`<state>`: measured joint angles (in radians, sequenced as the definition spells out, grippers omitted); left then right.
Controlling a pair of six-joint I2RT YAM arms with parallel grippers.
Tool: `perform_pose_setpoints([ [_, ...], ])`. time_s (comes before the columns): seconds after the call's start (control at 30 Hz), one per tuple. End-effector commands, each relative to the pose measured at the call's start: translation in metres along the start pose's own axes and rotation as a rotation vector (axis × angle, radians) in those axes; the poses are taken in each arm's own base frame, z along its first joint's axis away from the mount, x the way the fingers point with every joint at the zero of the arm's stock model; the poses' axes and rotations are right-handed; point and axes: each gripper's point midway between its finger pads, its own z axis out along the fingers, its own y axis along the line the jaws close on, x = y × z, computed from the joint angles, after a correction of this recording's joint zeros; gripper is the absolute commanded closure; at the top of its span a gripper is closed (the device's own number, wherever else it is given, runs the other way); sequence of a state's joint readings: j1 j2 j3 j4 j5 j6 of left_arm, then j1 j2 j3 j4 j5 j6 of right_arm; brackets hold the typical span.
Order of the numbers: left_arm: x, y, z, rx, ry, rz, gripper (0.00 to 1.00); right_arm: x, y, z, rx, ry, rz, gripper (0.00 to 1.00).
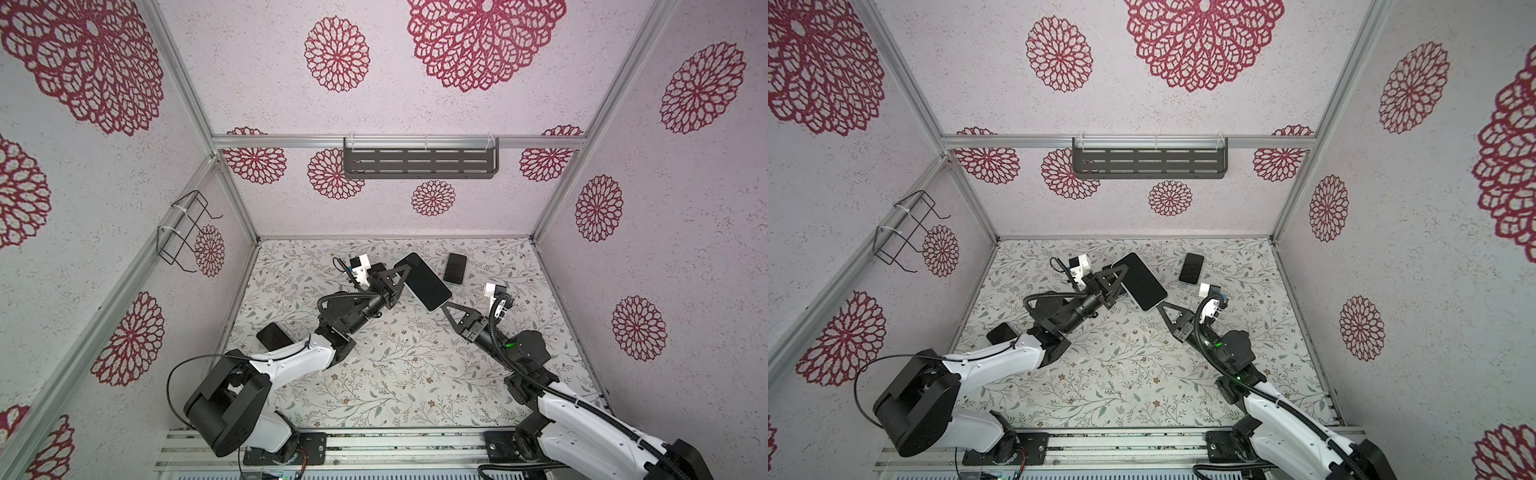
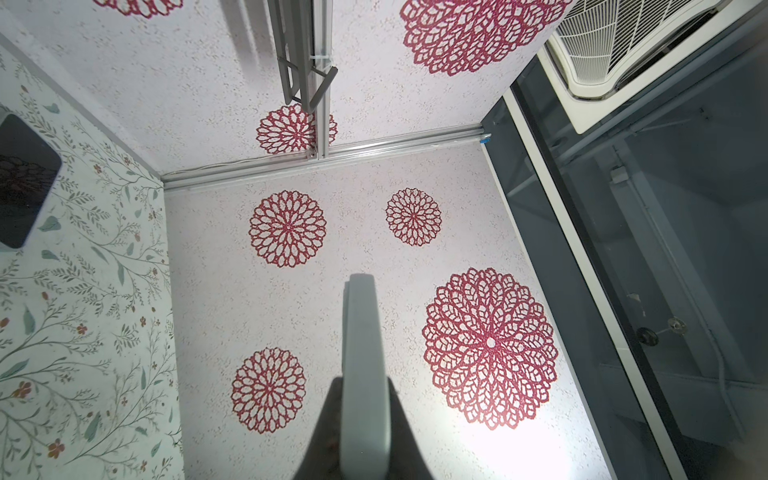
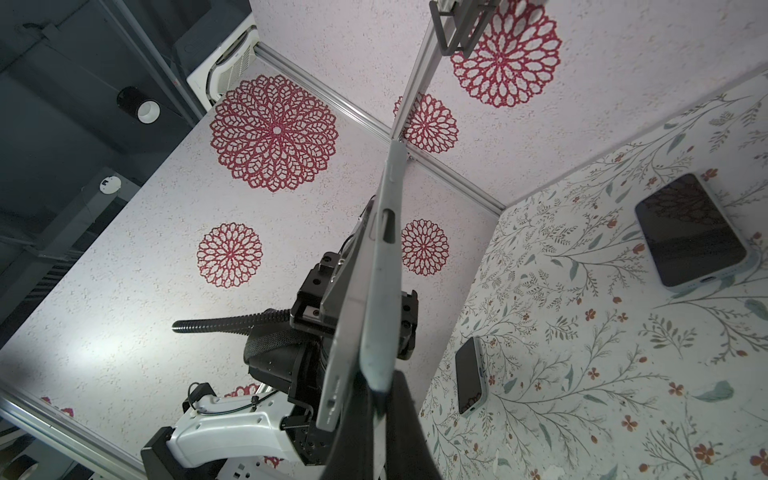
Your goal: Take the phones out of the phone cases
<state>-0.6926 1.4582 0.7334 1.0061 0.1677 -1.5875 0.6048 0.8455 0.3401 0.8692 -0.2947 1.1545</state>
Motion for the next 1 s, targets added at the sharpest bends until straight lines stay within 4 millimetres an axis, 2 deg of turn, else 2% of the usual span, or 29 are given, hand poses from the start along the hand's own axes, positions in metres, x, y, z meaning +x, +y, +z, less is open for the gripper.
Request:
perform_pose_setpoints([
  [0.0, 0.046, 0.002, 0.000, -0.023, 0.165, 0.017, 1.00, -0.014, 0.007, -0.003, -0.010, -0.069, 0.003, 1.00],
  [0.03, 0.046, 0.007, 0.000, -0.047, 0.164, 0.029, 1.00, -0.014, 0.006, -0.005, -0.006, -0.072, 0.004, 1.00],
  [0.1, 0.046, 0.014, -0.001, -0.093, 0.163, 0.048, 0.77, -0.014, 0.005, -0.008, 0.003, -0.075, 0.002, 1.00],
  [0.2, 0.048, 0.022, -0.002, -0.151, 0.169, 0.086, 0.63, -0.012, -0.001, -0.011, 0.030, -0.077, 0.000, 1.00],
  [0.37, 0.049, 0.039, -0.003, -0.216, 0.170, 0.118, 0.60, -0.010, -0.006, -0.013, 0.048, -0.073, 0.000, 1.00],
  [0.67, 0.040, 0.052, -0.013, -0.327, 0.148, 0.230, 0.27, -0.006, -0.019, -0.019, 0.088, -0.075, 0.017, 1.00],
  [0.7, 0.040, 0.053, -0.014, -0.340, 0.150, 0.247, 0.21, -0.005, -0.021, -0.020, 0.092, -0.076, 0.019, 1.00],
  [0.73, 0.040, 0.054, -0.014, -0.354, 0.156, 0.260, 0.11, -0.004, -0.022, -0.020, 0.096, -0.075, 0.022, 1.00],
  [0.77, 0.039, 0.056, -0.015, -0.373, 0.161, 0.277, 0.08, -0.004, -0.024, -0.021, 0.103, -0.075, 0.023, 1.00],
  [0.97, 0.034, 0.069, -0.025, -0.481, 0.172, 0.386, 0.02, -0.001, -0.034, -0.026, 0.142, -0.075, 0.030, 1.00],
])
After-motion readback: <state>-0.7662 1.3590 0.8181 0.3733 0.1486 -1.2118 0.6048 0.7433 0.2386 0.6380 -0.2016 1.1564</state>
